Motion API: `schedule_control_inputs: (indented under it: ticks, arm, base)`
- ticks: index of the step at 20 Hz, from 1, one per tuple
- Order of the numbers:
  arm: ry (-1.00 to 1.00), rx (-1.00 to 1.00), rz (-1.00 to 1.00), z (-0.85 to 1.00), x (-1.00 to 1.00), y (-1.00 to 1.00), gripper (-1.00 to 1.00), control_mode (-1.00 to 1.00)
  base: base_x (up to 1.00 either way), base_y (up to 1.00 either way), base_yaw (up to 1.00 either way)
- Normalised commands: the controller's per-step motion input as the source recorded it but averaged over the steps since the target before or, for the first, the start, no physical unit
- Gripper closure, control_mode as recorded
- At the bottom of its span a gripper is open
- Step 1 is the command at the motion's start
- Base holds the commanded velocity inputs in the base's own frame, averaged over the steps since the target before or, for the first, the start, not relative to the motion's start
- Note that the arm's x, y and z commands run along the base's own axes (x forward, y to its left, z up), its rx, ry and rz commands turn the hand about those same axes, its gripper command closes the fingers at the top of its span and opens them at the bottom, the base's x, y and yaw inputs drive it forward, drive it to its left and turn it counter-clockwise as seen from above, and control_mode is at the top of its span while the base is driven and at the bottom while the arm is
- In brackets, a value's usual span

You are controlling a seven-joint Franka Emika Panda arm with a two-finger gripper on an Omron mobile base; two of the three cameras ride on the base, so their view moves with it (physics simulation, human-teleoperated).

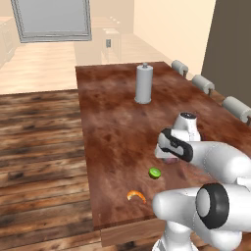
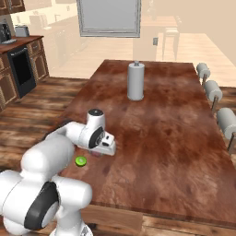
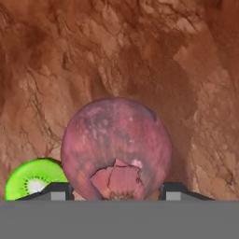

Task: Open the fridge, remove the kiwi, onion, and shrimp, and place them on any counter.

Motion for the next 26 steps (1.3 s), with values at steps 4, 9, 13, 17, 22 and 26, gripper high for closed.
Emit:
schedule_control_inputs:
  ticks: [4,9,13,17,22,26]
  arm:
    - [0.15,0.0,-0.04,-0.44,0.31,0.0,1.0,-1.0]
    - [0.09,0.0,-0.03,-0.45,0.18,-0.06,1.0,-1.0]
    - [0.01,0.0,-0.03,-0.52,0.04,-0.07,1.0,-1.0]
    - [0.0,0.02,-0.02,-0.56,0.0,-0.05,1.0,-1.0]
    - [-0.03,0.01,0.0,-0.64,-0.01,-0.01,1.0,-1.0]
    - [-0.11,0.04,0.0,-0.21,-0.08,0.0,-1.0,-1.0]
  base:
    - [0.0,0.0,0.0]
    - [0.0,0.0,0.0]
    - [0.0,0.0,0.0]
    - [0.0,0.0,0.0]
    - [0.0,0.0,0.0]
    - [0.0,0.0,0.0]
